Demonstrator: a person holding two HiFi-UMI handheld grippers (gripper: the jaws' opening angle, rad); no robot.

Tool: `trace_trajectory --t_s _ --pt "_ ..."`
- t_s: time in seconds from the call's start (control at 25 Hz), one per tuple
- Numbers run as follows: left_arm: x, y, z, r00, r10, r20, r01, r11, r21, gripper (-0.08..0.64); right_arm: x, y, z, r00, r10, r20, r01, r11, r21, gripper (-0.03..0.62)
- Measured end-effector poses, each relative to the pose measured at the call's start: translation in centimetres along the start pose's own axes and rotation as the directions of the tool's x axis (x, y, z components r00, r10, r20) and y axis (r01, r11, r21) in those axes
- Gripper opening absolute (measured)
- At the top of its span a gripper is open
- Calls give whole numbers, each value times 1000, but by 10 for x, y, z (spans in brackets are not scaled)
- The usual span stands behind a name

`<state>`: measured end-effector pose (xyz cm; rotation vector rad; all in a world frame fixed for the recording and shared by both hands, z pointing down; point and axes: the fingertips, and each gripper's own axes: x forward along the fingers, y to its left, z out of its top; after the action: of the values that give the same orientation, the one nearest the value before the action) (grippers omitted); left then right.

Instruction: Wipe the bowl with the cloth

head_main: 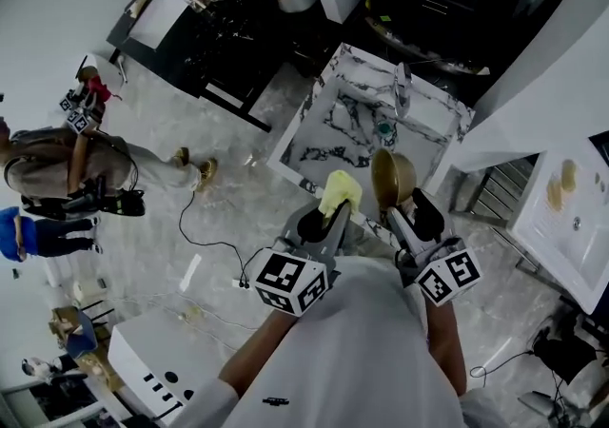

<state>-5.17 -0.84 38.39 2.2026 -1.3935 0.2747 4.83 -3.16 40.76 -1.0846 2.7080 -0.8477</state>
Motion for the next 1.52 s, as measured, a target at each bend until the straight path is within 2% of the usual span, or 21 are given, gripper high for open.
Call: trace_trajectory --t_s 0.24,0.44,0.64,1.04,1.28,1.52 --pt "10 6 3 1000 17 -16 -17 1000 -7 61 6 -7 6 1000 25 7 -25 1000 -4 249" --pt "20 2 2 999 -18 -45 18 1000 -4 61 5 -19 3 1000 3 13 -3 1000 23 249" --pt "31 4 8 999 -35 -31 34 999 -22 61 13 -12 9 999 35 15 -35 999 -9 249" --pt "41 11 7 996 -75 -49 74 997 -38 61 26 -5 7 998 65 -3 -65 998 -18 249" --pt "47 6 17 989 -142 -47 142 990 -15 61 33 -2 4 997 78 -18 -78 996 -32 250" --pt "51 -3 20 975 -207 -75 208 978 5 61 39 9 4 991 131 -31 -132 991 -19 249"
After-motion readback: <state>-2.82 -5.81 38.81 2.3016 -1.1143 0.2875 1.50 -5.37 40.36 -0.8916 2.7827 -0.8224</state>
